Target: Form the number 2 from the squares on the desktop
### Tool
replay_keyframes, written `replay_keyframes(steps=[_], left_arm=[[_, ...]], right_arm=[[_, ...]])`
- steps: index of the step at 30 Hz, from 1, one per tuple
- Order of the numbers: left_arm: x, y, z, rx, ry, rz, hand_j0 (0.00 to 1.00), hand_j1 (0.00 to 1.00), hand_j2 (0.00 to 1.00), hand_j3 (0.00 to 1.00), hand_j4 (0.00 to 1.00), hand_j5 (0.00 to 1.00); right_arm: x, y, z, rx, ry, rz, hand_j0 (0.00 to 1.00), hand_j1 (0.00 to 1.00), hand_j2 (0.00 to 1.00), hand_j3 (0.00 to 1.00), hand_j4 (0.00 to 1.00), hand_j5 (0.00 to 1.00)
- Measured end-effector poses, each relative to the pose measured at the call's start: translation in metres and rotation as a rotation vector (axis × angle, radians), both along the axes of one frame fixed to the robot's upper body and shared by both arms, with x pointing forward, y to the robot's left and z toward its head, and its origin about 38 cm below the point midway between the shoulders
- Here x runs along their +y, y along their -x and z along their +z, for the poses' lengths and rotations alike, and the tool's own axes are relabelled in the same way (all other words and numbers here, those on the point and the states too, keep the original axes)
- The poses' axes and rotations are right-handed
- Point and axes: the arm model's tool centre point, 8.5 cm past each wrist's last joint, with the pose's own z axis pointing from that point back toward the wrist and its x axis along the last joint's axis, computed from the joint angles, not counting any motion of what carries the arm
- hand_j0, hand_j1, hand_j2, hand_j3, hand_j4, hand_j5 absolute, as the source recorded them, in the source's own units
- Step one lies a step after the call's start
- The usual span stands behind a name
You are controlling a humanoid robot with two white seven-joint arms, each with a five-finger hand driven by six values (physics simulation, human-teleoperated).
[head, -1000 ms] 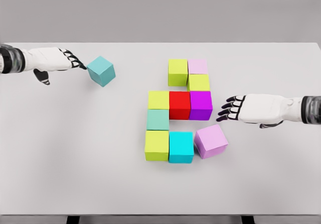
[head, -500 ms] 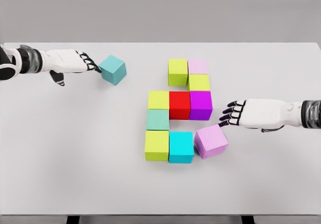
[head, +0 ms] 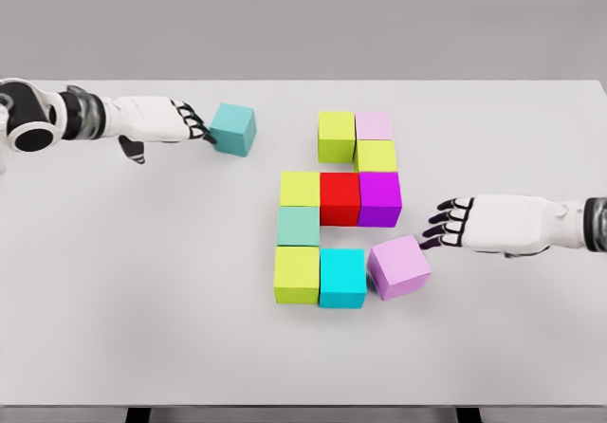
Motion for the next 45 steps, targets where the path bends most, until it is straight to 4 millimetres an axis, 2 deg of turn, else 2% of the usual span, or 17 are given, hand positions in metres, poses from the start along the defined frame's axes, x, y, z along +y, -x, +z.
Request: replay_keyframes(steps=[9, 15, 25, 30, 33, 39, 45], left_arm=[[-0.014, 0.002, 0.001, 0.002, -0.005, -0.035, 1.00, 1.00, 1.00, 1.00, 1.00, 1.00], [-0.016, 0.002, 0.001, 0.003, -0.006, -0.037, 1.00, 1.00, 1.00, 1.00, 1.00, 1.00], [0.009, -0.002, 0.002, 0.005, -0.022, 0.024, 1.00, 1.00, 1.00, 1.00, 1.00, 1.00], [0.029, -0.012, 0.006, 0.002, -0.030, 0.093, 1.00, 1.00, 1.00, 1.00, 1.00, 1.00], [0.035, -0.017, 0.008, 0.000, -0.031, 0.120, 1.00, 1.00, 1.00, 1.00, 1.00, 1.00], [0.014, -0.029, 0.005, 0.007, -0.014, 0.123, 1.00, 1.00, 1.00, 1.00, 1.00, 1.00], [-0.007, -0.032, 0.001, 0.014, 0.000, 0.097, 1.00, 1.00, 1.00, 1.00, 1.00, 1.00]], right_arm=[[0.001, -0.017, -0.005, -0.007, -0.022, -0.033, 1.00, 1.00, 1.00, 1.00, 1.00, 1.00], [0.008, -0.021, -0.008, -0.005, -0.036, -0.028, 1.00, 1.00, 1.00, 1.00, 1.00, 1.00], [0.020, -0.009, -0.006, 0.000, -0.046, 0.020, 1.00, 1.00, 1.00, 1.00, 1.00, 1.00], [0.014, -0.006, -0.005, 0.001, -0.032, 0.015, 1.00, 1.00, 1.00, 1.00, 1.00, 1.00], [0.006, -0.003, -0.006, 0.009, -0.017, 0.002, 1.00, 1.00, 1.00, 1.00, 1.00, 1.00], [-0.008, 0.013, -0.010, 0.038, 0.017, -0.008, 1.00, 1.00, 1.00, 1.00, 1.00, 1.00], [-0.016, 0.018, 0.000, 0.028, 0.026, -0.016, 1.00, 1.00, 1.00, 1.00, 1.00, 1.00]])
